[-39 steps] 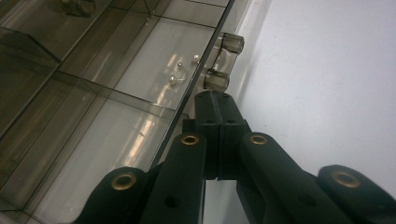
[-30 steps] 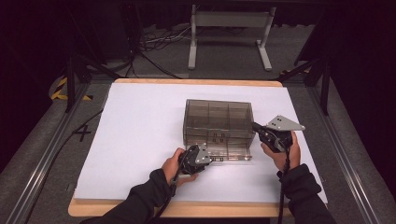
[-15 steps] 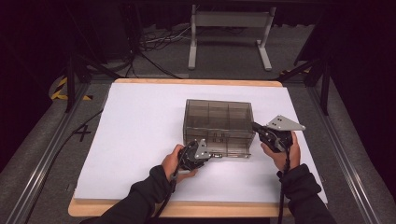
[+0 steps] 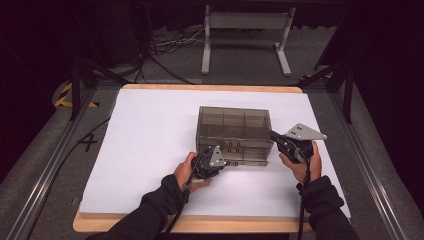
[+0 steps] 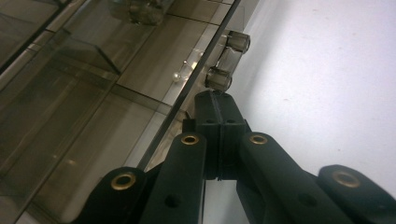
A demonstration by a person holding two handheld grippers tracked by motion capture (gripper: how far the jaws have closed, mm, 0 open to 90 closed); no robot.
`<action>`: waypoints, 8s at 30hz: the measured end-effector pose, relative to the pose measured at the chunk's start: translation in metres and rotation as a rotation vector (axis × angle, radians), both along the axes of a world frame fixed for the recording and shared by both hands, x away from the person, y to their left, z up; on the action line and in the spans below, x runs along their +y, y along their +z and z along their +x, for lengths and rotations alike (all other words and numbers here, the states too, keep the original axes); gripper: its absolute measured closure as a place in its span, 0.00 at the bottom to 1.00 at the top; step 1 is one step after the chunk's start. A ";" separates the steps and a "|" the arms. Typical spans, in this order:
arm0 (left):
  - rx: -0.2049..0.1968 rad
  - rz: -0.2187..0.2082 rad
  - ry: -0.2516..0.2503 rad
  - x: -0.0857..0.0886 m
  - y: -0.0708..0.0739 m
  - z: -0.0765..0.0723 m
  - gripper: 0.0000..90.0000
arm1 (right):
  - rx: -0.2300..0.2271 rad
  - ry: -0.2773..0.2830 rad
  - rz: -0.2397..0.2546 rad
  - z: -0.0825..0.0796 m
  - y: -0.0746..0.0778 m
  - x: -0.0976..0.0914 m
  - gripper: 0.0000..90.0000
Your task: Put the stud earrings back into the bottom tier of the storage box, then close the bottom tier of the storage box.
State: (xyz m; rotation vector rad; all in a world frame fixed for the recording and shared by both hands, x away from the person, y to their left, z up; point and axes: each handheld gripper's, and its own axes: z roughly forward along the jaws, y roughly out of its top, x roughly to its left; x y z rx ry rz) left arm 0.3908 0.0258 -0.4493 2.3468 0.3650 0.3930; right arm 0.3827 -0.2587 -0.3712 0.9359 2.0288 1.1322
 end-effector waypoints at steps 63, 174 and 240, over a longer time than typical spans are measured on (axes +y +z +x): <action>-0.026 0.013 0.063 0.005 0.000 0.020 1.00 | -0.012 -0.012 -0.066 -0.004 0.002 0.006 1.00; -0.089 0.013 0.236 0.161 0.009 -0.031 0.24 | 0.054 0.052 -0.200 -0.060 -0.033 -0.025 0.44; -0.037 -0.317 0.398 0.265 -0.009 -0.052 0.11 | 0.057 -0.295 0.041 -0.069 -0.072 -0.113 0.16</action>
